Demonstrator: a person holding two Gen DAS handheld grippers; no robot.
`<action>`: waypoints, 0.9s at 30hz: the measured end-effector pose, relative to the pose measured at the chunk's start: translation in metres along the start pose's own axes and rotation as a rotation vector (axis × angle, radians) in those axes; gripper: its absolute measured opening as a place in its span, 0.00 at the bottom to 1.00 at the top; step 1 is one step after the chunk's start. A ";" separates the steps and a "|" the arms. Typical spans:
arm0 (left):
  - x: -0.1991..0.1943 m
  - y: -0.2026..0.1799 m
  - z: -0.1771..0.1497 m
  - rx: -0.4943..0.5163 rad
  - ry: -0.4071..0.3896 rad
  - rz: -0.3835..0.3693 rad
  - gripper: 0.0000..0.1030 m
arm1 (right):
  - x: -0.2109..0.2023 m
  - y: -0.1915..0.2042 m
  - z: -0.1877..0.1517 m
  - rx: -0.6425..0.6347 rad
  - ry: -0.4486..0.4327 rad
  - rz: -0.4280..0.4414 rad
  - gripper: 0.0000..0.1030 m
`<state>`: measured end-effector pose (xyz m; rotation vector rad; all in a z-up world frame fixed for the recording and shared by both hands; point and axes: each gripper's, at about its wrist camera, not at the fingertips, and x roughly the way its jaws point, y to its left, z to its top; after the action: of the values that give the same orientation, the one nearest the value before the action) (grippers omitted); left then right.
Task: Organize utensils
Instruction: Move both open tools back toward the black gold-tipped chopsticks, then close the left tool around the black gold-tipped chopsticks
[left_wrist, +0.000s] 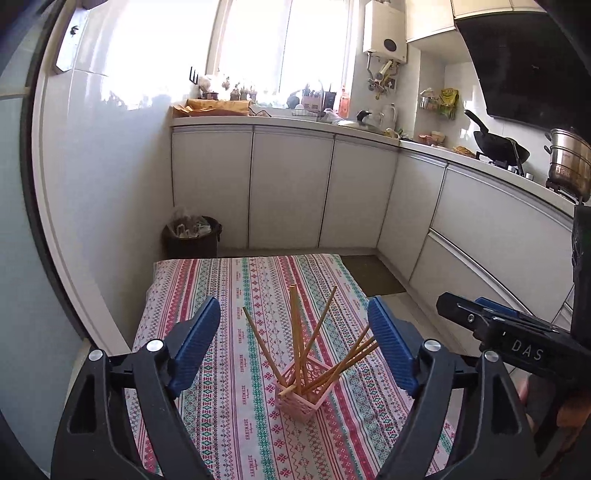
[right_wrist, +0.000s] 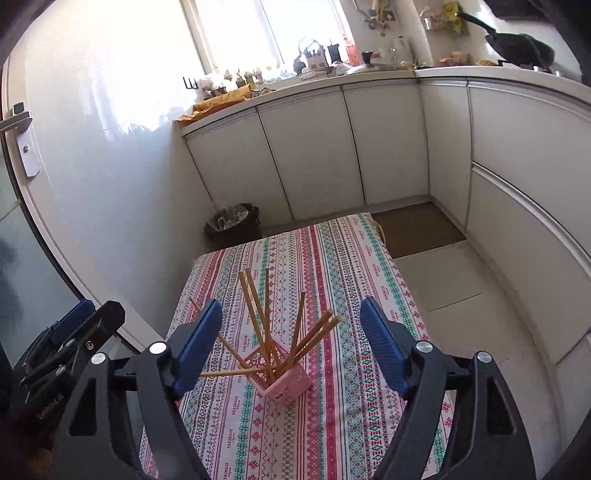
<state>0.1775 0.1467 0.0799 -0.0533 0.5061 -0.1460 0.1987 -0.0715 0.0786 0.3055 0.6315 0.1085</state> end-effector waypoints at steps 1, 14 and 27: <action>-0.002 -0.002 -0.002 0.001 0.001 0.000 0.82 | -0.003 -0.003 -0.002 0.011 -0.002 -0.003 0.83; 0.020 -0.043 -0.087 0.128 0.329 -0.069 0.93 | -0.023 -0.106 -0.081 0.262 0.154 -0.050 0.93; 0.116 -0.125 -0.237 0.513 0.837 -0.125 0.48 | -0.020 -0.201 -0.202 0.514 0.414 -0.054 0.93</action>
<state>0.1467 0.0018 -0.1723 0.4990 1.2850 -0.4233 0.0637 -0.2159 -0.1277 0.7741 1.0782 -0.0475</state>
